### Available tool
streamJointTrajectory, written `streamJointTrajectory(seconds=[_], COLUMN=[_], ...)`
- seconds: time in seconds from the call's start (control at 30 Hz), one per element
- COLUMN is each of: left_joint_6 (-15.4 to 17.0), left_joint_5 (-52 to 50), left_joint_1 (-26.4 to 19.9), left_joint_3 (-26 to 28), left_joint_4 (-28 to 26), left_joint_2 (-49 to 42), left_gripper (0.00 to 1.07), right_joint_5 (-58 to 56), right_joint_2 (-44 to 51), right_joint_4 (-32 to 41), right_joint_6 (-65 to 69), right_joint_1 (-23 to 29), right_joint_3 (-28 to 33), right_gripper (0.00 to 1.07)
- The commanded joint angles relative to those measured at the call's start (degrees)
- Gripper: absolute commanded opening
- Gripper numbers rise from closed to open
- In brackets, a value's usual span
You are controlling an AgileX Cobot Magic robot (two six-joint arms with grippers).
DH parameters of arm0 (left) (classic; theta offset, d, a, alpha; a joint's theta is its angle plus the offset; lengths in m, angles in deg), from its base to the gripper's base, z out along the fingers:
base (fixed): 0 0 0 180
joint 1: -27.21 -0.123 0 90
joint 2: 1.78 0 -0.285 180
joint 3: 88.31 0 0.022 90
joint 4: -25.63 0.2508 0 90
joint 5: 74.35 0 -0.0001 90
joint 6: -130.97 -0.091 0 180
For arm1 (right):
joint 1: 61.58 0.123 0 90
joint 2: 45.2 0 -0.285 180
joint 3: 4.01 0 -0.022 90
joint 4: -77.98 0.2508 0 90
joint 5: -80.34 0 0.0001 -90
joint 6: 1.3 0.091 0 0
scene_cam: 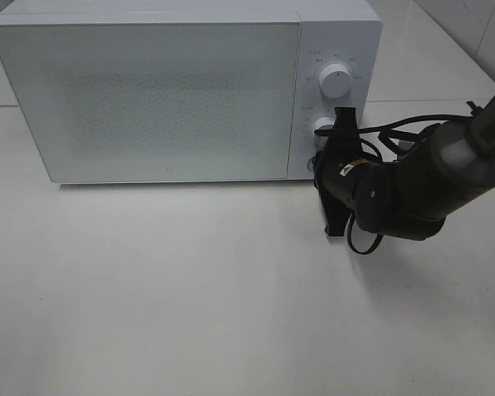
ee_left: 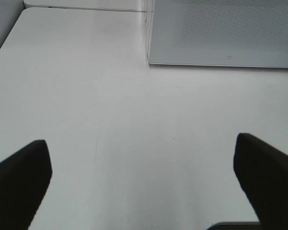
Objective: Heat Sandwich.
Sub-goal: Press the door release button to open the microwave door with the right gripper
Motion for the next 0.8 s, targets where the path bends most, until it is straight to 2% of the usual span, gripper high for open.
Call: streamJointTrajectory(seconds=[0.03,0.23,0.33,0.8], left_joint_6=[0.3,0.3,0.3,0.3], left_joint_5=[-0.7,-0.7,-0.7,-0.7], left_joint_1=[0.1,0.1,0.1,0.1], left_joint_3=[-0.1,-0.1,-0.1,-0.1], left_joint_4=[-0.1,-0.1,-0.1,-0.1], left_joint_2=[-1.0,-1.0,-1.0,-1.0], left_gripper=[0.98,0.98,0.98,0.98], right_joint_5=[10.4,14.7,20.5,16.9], right_joint_2=[0.9,-1.6,-3.2,-3.2], right_joint_4=[0.2,1.0,1.1,2.6], right_joint_6=[-1.0,-0.3,-0.5,-1.9], right_joint_1=[-0.6,-0.6,-0.6,-0.6], right_joint_3=[-1.7,-4.2,-6.6,-8.5], right_gripper=[0.00,0.00,0.00,0.00])
